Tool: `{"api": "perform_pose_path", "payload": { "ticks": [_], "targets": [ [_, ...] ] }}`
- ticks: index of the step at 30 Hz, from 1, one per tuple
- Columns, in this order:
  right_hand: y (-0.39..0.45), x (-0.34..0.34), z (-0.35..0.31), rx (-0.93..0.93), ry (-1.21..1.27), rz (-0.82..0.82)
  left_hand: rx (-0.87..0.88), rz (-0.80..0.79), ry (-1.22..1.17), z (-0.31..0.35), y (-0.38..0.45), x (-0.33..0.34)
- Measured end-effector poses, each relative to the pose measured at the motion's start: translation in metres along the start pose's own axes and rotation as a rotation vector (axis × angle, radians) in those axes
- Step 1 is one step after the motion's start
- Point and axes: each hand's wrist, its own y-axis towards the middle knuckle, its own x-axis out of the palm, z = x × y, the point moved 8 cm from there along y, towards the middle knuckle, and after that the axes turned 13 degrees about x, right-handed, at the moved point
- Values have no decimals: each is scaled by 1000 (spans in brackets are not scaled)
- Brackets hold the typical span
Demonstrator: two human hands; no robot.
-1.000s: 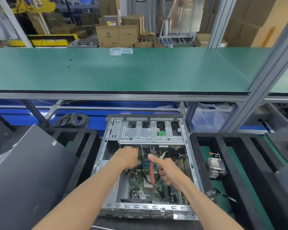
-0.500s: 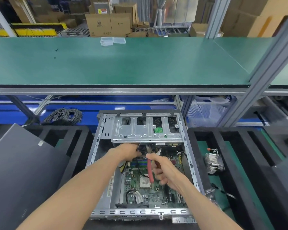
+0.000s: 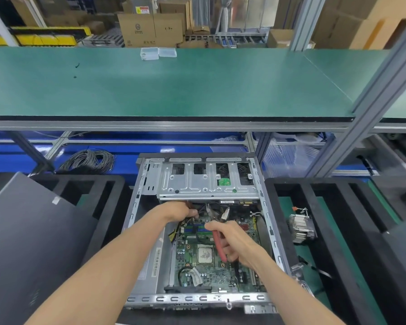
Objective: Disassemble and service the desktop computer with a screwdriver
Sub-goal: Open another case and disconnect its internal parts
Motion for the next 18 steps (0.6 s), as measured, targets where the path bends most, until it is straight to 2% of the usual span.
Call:
{"api": "perform_pose_path", "payload": {
  "ticks": [3, 9, 14, 18],
  "targets": [
    [-2, -8, -11, -118, -189, 175, 5, -20, 47, 1, -1, 0],
    [-8, -3, -10, -58, -261, 136, 2, -42, 190, 5, -3, -1],
    [-10, -8, -18, -181, -297, 240, 18, -78, 259, 9, -3, -1],
    [-13, -6, -23, -191, -494, 365, 16, -94, 313, 10, -3, 0]
  ]
}}
